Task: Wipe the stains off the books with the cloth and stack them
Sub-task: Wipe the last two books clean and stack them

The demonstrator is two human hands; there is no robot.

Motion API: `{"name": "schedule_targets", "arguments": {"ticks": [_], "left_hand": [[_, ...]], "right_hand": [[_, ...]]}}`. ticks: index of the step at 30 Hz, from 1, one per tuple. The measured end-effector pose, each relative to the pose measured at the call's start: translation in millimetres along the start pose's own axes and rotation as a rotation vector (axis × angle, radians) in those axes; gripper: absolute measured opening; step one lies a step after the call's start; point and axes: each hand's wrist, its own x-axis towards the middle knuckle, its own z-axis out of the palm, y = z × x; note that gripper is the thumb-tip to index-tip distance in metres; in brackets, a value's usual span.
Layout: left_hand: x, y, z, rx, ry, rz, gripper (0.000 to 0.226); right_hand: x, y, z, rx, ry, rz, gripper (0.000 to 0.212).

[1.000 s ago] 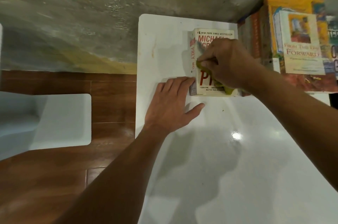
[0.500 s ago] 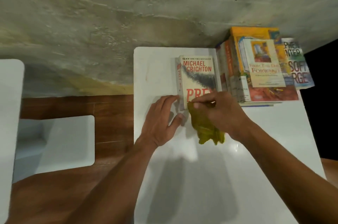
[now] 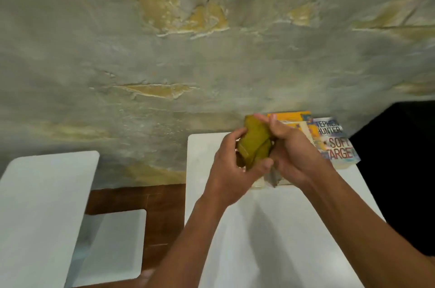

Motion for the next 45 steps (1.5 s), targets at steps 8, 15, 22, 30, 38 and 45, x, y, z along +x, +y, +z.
{"name": "schedule_targets", "arguments": {"ticks": [8,15,22,30,38,45], "left_hand": [[0.9,81.1,7.3,-0.248,0.182,-0.12,0.019],[-14.0,117.8,-1.8,-0.814,0.082,-0.241,0.053],[-23.9,124.9,-1.5,-0.776,-0.048,-0.326,0.061],[-22.4,130.3,-3.0,-0.416,-0.085,-0.146,0.046],[-17.6,127.3,-0.2,-0.241,0.027,-0.14,0.027],[-9.4,129.2,1.6,-0.286,0.019,-0.244,0.035]], "right_hand": [[-60.1,-52.8,14.9,-0.467,-0.021,-0.395,0.027],[-96.5,-73.1,3.2,-0.629,0.098,-0.499,0.028],[-96.8,-55.2,-0.9,-0.52,-0.069,-0.401,0.023],[-87.8,-41.1,-2.8,-0.236,-0.057,-0.336,0.029],[-85.8,-35.0,5.9,-0.284,0.03,-0.358,0.025],[-78.6,-34.1,6.4,-0.497,0.201,-0.373,0.057]]}}
